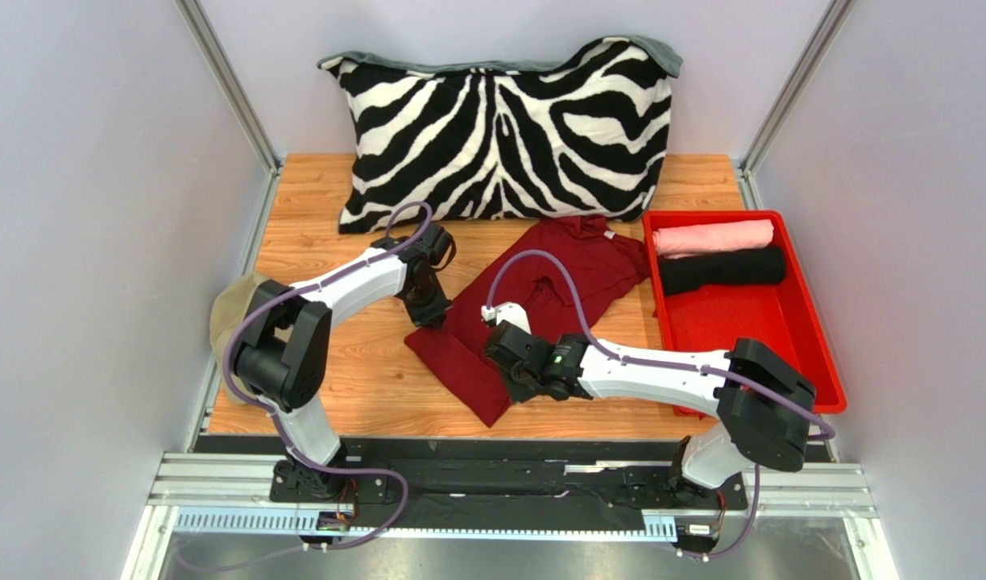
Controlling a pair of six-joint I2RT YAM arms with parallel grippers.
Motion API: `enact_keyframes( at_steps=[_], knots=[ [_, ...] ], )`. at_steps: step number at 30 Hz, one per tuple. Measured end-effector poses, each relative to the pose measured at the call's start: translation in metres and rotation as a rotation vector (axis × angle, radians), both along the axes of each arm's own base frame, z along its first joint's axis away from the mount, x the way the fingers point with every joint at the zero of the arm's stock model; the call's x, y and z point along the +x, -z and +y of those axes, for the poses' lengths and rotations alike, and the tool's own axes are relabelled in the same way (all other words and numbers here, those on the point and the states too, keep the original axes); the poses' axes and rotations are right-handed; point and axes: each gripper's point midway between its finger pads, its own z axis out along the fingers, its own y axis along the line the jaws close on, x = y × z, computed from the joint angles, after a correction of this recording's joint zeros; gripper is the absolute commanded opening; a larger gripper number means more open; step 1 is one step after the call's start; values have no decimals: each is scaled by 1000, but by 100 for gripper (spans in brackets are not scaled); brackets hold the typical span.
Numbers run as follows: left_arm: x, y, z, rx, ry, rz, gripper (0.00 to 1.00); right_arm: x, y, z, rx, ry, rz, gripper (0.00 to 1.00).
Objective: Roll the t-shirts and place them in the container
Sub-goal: Roll the T-shirt to the center of the board.
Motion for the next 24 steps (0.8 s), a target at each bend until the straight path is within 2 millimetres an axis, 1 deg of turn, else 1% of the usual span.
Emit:
enact_keyframes(
  at_steps=[3,5,6,7,9,10,11,13,16,17,18,19,20,21,22,23,24],
  knots=[
    [3,-1,-3,-11,28,-16,1,-1,3,-3,-7,3,5,7],
    [5,-3,-5,-18,48,-23,5,-3,6,-6,-19,3,12,13],
    [7,-5,-6,-22,57,-28,13,-3,6,-6,-19,4,12,17],
    [8,-6,-8,-27,62,-33,19,-3,6,-6,-19,5,13,22],
    [12,-9,-11,-41,82,-49,33,-3,7,-6,-19,10,14,28],
    [14,-10,-13,-48,92,-56,36,-2,7,-6,-22,13,10,33],
    [15,-10,-15,-54,103,-63,39,-2,6,-7,-24,18,7,35],
    [17,-12,-18,-69,126,-72,42,0,5,-11,-38,25,-5,40],
    [19,-16,-24,-91,162,-85,42,4,-5,-16,-59,37,-26,40],
    [21,-20,-25,-97,173,-92,40,6,-11,-15,-55,39,-37,39],
    [24,-24,-26,-103,182,-103,35,8,-21,-13,-40,41,-50,38],
    [26,-29,-26,-108,184,-119,27,10,-30,-9,-22,41,-60,36],
    [26,-34,-24,-112,182,-131,16,12,-39,-5,4,41,-71,36],
    [25,-41,-21,-120,179,-148,12,13,-47,-1,28,38,-78,35],
    [23,-48,-18,-132,169,-167,8,13,-55,5,55,33,-82,29],
    [20,-56,-11,-145,156,-191,0,14,-60,11,77,25,-84,27],
    [13,-62,-4,-158,142,-208,0,14,-62,15,89,16,-84,25]
  ],
)
